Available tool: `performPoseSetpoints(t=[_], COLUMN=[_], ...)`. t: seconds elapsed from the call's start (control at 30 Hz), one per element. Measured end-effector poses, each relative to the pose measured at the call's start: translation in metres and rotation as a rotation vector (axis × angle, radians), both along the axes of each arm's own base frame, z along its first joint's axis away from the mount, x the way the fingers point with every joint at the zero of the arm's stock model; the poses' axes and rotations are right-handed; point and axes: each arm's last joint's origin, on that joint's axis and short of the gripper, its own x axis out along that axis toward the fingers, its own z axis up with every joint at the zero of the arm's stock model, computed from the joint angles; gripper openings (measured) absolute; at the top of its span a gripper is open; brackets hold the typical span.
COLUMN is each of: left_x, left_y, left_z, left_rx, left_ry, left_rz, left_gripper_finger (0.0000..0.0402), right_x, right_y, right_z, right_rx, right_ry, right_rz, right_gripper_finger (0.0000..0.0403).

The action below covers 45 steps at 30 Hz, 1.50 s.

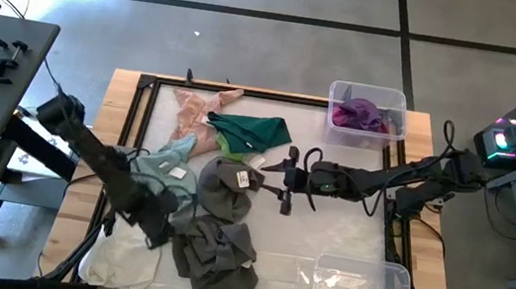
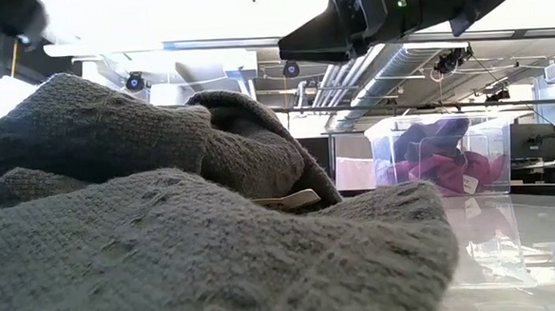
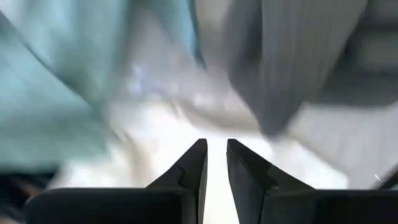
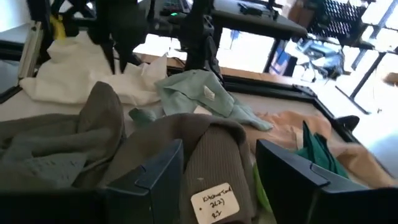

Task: Sort towels by color in basket
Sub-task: Put the white towel into the bottom transparent bin

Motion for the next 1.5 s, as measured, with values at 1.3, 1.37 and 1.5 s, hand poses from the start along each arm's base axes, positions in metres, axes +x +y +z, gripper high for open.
performPoseSetpoints(t=[1.3, 1.37, 1.5], left_x=[-0.014, -0.015, -0.007], left_y=[-0.065, -0.061, -0.069], left_z=[-0.079, -0.067, -0.016], left_rx=[0.041, 0.096, 0.097], left_ry=[0.035, 0.033, -0.098], left_rz=[0.254, 0.284, 0.237], left_gripper_finger=[0.0011, 0.0016, 0.0004], right_x=[0.000, -0.001, -0.001], right_y=[-0.007, -0.002, 0.006], right_z=[-0.003, -0.003, -0.003], right_rx=[0.064, 0.065, 0.065], right_ry=[0.012, 0.012, 0.012], right_rz=[0.144, 0.159, 0.183], right_gripper_finger=[0.0197, 0.0197, 0.0197])
